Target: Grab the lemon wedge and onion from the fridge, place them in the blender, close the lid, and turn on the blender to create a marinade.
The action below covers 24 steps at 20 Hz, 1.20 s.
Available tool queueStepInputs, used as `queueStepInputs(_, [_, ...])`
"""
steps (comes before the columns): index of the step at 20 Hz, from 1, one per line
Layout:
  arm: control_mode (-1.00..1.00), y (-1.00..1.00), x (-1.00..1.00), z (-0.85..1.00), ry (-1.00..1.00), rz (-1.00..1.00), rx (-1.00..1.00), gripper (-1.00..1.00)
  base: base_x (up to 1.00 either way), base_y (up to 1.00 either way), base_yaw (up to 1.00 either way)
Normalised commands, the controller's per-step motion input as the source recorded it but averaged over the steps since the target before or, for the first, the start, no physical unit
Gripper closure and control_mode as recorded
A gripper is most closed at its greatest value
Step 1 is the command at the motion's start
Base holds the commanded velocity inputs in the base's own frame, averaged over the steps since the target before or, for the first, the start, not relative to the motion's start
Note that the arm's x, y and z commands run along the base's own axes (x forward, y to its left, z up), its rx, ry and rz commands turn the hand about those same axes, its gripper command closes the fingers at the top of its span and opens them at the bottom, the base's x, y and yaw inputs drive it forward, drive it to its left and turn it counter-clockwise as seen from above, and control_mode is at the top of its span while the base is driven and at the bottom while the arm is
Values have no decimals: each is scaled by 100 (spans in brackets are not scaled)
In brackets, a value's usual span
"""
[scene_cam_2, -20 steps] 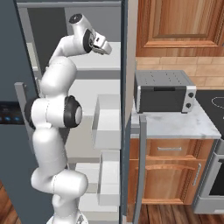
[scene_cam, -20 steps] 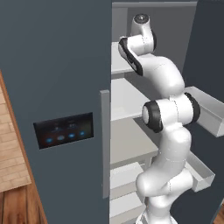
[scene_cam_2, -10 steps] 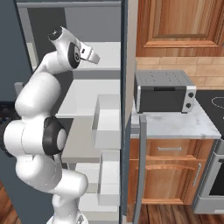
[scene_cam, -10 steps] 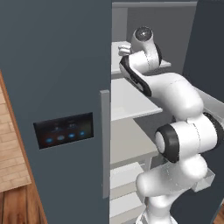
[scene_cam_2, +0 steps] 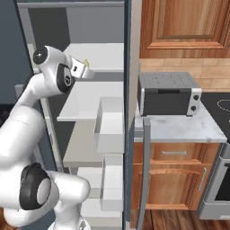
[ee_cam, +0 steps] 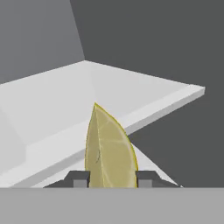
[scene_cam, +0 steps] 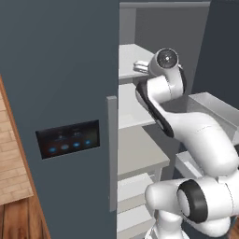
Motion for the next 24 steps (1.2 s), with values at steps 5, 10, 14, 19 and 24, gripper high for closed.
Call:
queueStepInputs(5, [-100, 0, -100, 3, 2, 0, 0, 100, 0, 0, 0])
queueStepInputs(10, [-100, 0, -100, -3, 14, 0, 0, 100, 0, 0, 0])
queueStepInputs(14, [-100, 0, -83, -28, 17, 4, 0, 100, 0, 0, 0])
queueStepInputs(19, [-100, 0, -16, -11, 6, 3, 0, 100, 0, 0, 0])
queueStepInputs(24, [100, 0, 5, 0, 0, 0, 0, 100, -8, 0, 0])
